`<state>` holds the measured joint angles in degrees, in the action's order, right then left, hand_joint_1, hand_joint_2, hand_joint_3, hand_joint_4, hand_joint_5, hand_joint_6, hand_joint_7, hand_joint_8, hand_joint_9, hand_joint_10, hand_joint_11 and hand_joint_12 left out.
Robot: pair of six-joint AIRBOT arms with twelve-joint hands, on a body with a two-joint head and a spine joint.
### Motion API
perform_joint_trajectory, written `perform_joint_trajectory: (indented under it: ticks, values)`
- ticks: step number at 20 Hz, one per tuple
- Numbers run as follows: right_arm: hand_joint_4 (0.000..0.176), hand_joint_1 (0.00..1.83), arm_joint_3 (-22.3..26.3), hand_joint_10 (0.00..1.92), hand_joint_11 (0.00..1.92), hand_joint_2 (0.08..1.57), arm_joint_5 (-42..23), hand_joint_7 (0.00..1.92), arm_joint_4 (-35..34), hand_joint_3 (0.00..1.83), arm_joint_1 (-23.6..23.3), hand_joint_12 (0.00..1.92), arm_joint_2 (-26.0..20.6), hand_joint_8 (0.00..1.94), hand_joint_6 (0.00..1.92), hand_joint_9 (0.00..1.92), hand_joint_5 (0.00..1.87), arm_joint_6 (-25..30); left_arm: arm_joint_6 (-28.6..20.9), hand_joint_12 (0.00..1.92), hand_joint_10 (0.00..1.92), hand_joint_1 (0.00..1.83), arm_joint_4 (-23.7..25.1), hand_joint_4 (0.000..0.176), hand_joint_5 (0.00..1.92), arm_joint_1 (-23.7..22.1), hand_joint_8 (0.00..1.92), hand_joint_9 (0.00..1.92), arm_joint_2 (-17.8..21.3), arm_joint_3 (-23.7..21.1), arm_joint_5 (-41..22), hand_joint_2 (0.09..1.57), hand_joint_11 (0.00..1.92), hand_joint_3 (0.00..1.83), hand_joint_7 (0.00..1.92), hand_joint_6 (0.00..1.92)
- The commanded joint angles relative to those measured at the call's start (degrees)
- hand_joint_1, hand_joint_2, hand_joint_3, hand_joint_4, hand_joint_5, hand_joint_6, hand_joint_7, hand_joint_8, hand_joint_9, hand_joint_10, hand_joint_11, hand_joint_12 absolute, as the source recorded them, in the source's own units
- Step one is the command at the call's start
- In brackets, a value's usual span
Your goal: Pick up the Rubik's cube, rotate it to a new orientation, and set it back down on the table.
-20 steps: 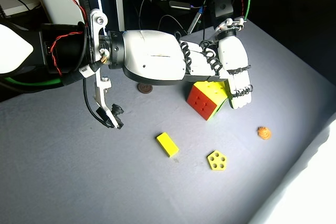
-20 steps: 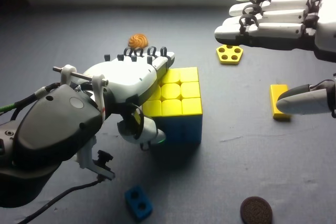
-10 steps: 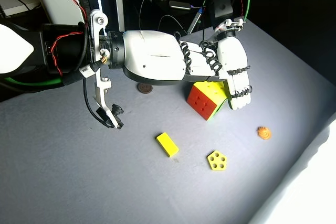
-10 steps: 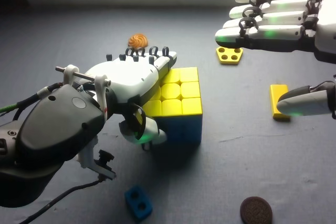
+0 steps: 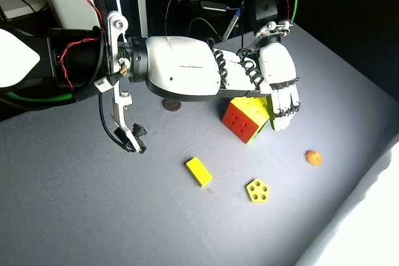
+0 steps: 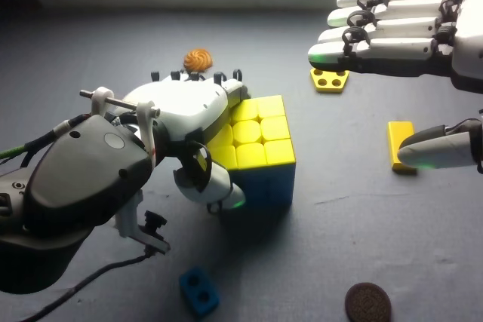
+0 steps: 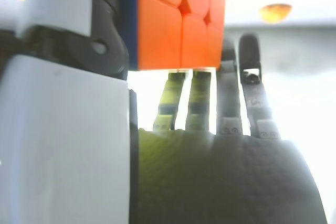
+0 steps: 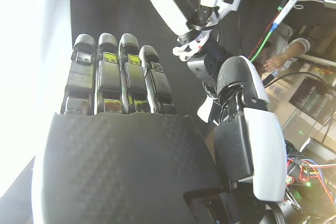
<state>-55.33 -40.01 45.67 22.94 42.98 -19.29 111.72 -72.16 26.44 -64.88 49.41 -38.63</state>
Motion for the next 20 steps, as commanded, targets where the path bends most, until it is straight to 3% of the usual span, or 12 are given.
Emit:
perform_joint_trajectory:
  ticks: [1, 3, 4, 6, 9, 11, 16, 17, 19, 20]
  values:
    - [0.0, 0.23, 0.2, 0.0, 0.0, 1.25, -5.3, 0.13, -3.2, 0.0, -0.3, 0.19, -0.4, 0.0, 0.0, 0.11, 0.1, 0.2, 0.6, 1.92, 1.88, 1.07, 2.4, 0.0, 0.6, -0.2, 1.72, 0.32, 0.0, 0.1, -1.1, 1.32, 0.29, 0.02, 0.48, 1.56]
    - [0.0, 0.25, 0.2, 0.0, 0.0, 1.24, -5.3, 0.13, -3.2, 0.0, -0.2, 0.2, -0.4, 0.0, 0.0, 0.12, 0.09, 0.2, 0.8, 1.92, 1.92, 1.06, 2.4, 0.011, 0.57, -0.4, 1.8, 0.44, 0.0, 0.1, -1.0, 1.36, 0.38, 0.02, 0.51, 1.62]
    - [0.0, 0.24, 0.2, 0.0, 0.0, 1.25, -5.2, 0.14, -3.3, 0.0, -0.2, 0.2, -0.5, 0.0, 0.0, 0.12, 0.09, 0.2, 1.1, 1.92, 1.92, 1.05, 2.1, 0.004, 0.55, -0.7, 1.82, 0.46, 0.1, 0.1, -0.8, 1.37, 0.37, 0.02, 0.52, 1.62]
    - [0.0, 0.22, 0.2, 0.0, 0.0, 1.25, -5.0, 0.13, -3.9, 0.0, -0.1, 0.19, -0.7, 0.0, 0.0, 0.11, 0.07, 0.2, 1.7, 1.92, 1.92, 1.04, 1.6, 0.019, 0.55, -1.2, 1.81, 0.46, 0.3, 0.1, -0.1, 1.38, 0.38, 0.03, 0.49, 1.69]
    - [0.0, 0.26, 0.3, 0.0, 0.0, 1.24, -4.2, 0.15, -4.5, 0.0, 0.2, 0.27, -0.8, 0.0, 0.0, 0.12, 0.09, 0.5, 2.1, 1.92, 1.92, 1.04, 1.0, 0.014, 0.55, -2.1, 1.84, 0.44, 1.4, -0.3, 0.7, 1.38, 0.36, 0.04, 0.48, 1.68]
    - [0.0, 0.25, 0.9, 0.0, 0.0, 1.24, -1.6, 0.14, -7.4, 0.0, 0.0, 0.22, -1.0, 0.0, 0.0, 0.11, 0.07, 1.0, 3.5, 1.92, 1.92, 1.05, -0.2, 0.01, 0.56, -3.0, 1.83, 0.45, 2.2, -0.9, 1.0, 1.37, 0.36, 0.04, 0.49, 1.65]
    - [0.0, 0.21, 2.1, 0.01, 0.0, 1.25, 1.5, 0.14, -8.6, 0.0, -1.2, 0.2, -1.9, 0.0, 0.0, 0.11, 0.05, 1.2, 7.9, 1.92, 1.92, 1.02, -3.9, 0.02, 0.5, -6.8, 1.85, 0.42, 3.4, -1.7, 3.8, 1.39, 0.39, 0.06, 0.47, 1.73]
    - [0.0, 0.21, 2.2, 0.01, 0.0, 1.25, 1.8, 0.13, -8.2, 0.0, -1.3, 0.21, -2.1, 0.0, 0.0, 0.11, 0.04, 1.2, 8.5, 1.92, 1.92, 1.17, -4.5, 0.0, 0.44, -7.3, 1.9, 0.43, 3.4, -1.7, 4.2, 1.38, 0.38, 0.11, 0.42, 1.8]
    - [0.0, 0.2, 2.9, 0.01, 0.0, 1.25, 4.6, 0.15, -4.7, 0.0, -2.4, 0.23, -2.7, 0.0, 0.0, 0.13, 0.04, 4.0, 11.4, 1.92, 1.87, 1.21, -7.4, 0.0, 0.42, -9.6, 1.88, 0.45, 3.7, -2.3, 4.9, 1.37, 0.36, 0.12, 0.43, 1.85]
    - [0.0, 0.18, 3.2, 0.01, 0.0, 1.26, 4.9, 0.15, -4.1, 0.0, -2.7, 0.22, -2.9, 0.01, 0.0, 0.13, 0.05, 4.1, 12.0, 1.92, 1.82, 1.23, -8.0, 0.0, 0.47, -10.4, 1.83, 0.48, 3.7, -2.5, 4.9, 1.35, 0.35, 0.1, 0.45, 1.78]
